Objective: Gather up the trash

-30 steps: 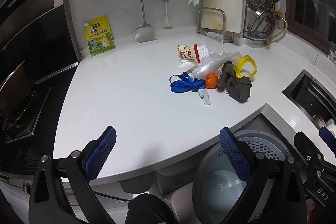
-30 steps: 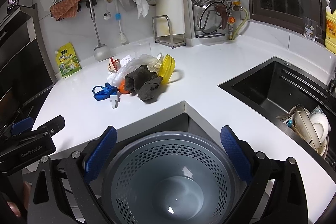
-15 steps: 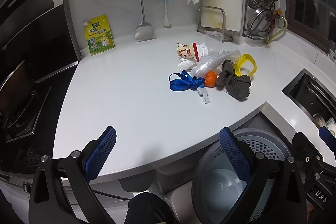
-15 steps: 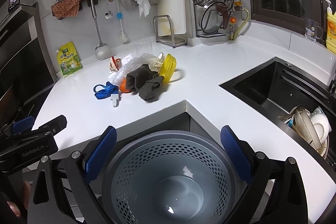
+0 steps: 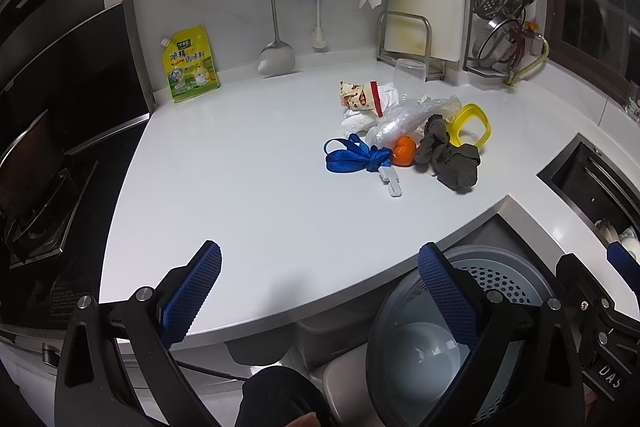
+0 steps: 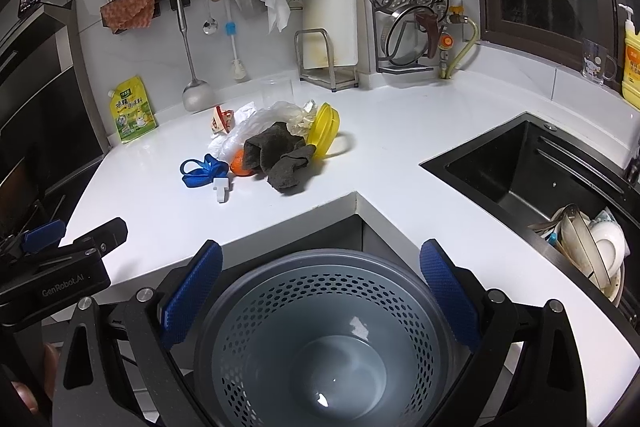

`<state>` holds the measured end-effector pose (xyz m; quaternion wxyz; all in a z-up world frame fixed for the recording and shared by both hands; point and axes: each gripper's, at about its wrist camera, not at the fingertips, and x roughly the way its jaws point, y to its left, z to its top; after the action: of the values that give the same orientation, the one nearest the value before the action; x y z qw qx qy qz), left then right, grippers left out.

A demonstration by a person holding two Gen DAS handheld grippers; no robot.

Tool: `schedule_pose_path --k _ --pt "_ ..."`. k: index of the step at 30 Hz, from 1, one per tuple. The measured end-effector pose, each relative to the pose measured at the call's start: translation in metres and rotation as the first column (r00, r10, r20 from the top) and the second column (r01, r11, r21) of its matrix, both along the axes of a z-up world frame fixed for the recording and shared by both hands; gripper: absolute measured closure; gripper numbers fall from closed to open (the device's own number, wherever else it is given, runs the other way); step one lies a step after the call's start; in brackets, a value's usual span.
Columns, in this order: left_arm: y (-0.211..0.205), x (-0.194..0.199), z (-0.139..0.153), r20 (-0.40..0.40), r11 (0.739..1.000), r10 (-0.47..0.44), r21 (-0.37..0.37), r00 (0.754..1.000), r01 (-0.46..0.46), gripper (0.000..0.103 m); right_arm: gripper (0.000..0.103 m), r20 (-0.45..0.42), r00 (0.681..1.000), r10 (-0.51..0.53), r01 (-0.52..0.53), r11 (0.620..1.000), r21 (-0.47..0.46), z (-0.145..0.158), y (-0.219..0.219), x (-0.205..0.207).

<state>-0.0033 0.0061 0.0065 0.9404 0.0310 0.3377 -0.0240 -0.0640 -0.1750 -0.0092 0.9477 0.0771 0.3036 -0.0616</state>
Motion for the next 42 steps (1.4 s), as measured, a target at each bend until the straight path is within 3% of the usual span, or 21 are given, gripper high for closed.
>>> schedule_pose_path --k 29,42 --pt "-0.001 0.001 -0.004 0.003 1.000 -0.001 0.000 1.000 0.001 0.006 0.009 -0.001 1.000 0.004 -0.004 1.000 -0.002 -0.002 0.001 0.003" --pt "0.007 0.033 -0.011 0.023 0.999 0.013 -0.030 1.000 -0.012 0.006 0.009 0.005 1.000 -0.005 0.005 1.000 -0.006 -0.014 -0.017 0.030"
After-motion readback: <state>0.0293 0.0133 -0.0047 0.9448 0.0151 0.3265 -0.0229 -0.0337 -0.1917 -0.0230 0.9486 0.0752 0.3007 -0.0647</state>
